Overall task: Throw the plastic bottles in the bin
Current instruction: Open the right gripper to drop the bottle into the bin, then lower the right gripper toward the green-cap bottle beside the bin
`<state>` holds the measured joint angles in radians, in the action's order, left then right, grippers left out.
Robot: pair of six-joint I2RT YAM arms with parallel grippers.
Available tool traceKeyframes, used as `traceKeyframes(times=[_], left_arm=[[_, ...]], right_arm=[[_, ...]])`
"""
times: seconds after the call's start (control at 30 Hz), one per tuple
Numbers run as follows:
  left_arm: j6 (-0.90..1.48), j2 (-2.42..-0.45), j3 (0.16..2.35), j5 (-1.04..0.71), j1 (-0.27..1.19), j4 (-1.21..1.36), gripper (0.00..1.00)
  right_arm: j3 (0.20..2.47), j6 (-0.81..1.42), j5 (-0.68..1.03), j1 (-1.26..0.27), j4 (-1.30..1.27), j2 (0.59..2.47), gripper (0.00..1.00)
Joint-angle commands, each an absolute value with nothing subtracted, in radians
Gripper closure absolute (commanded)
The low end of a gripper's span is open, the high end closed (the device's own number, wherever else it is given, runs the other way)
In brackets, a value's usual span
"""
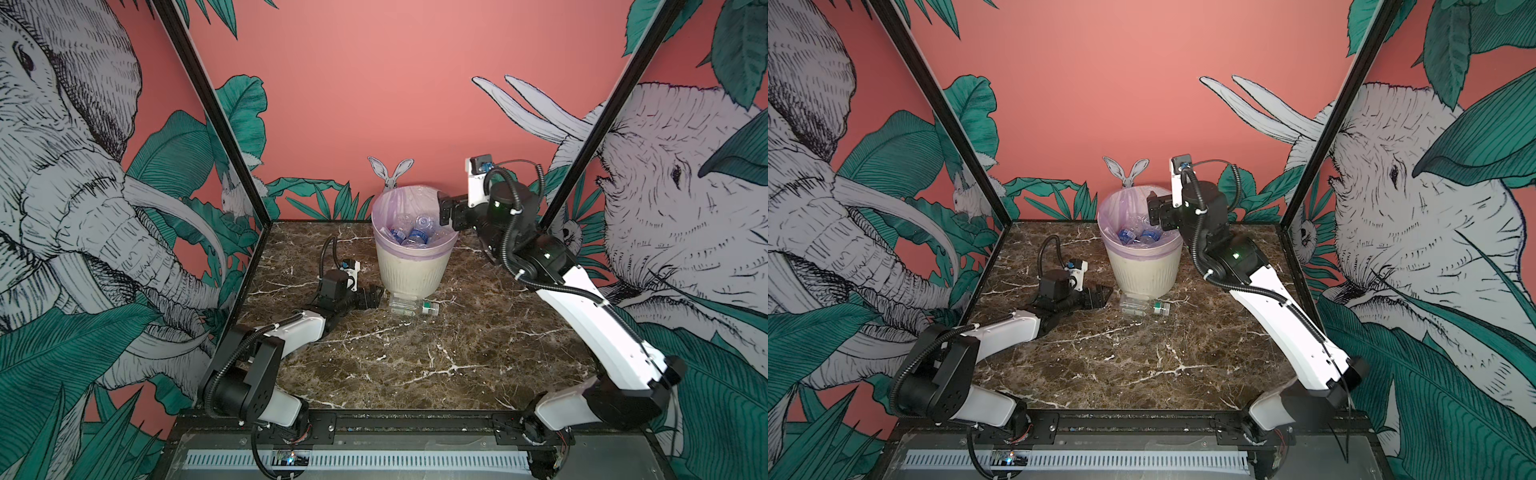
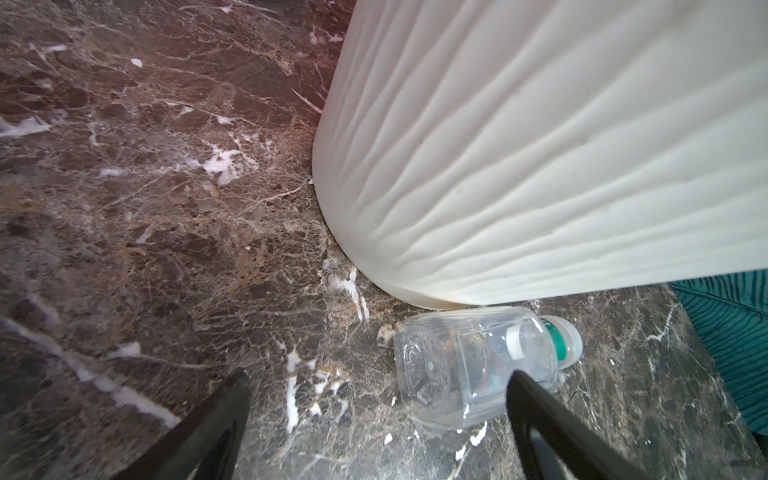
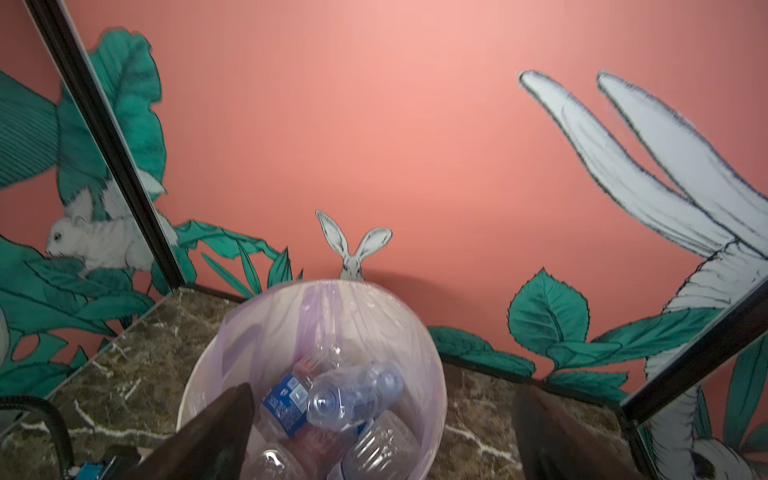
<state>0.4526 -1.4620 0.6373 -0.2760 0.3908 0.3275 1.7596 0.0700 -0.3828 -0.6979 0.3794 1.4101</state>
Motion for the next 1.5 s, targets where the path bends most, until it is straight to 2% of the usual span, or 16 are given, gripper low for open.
traceKeyframes(times=[0.0, 0.33, 0.77, 1.13, 1.47], left_arm=[[0.448, -1.434, 0.655, -0.282, 0.387, 0.330, 0.03], [0.445, -1.444, 0.658, -0.284, 0.387, 0.328, 0.03], [0.445, -1.502, 0.694, -0.301, 0.394, 0.297, 0.03], [0.437, -1.571, 0.739, -0.318, 0.410, 0.255, 0.07], [0.422, -1.594, 0.767, -0.293, 0.413, 0.193, 0.08]], right_arm=[[1.647, 0.061, -0.347, -0.698, 0.345, 1.362, 0.01], [1.231, 0.101, -0.264, -0.698, 0.294, 1.199, 0.01], [0.882, 0.155, -0.137, -0.709, 0.161, 1.176, 0.02], [0.800, 0.179, -0.071, -0.737, 0.004, 1.352, 0.11], [0.804, 0.186, -0.039, -0.735, -0.051, 1.479, 0.10]])
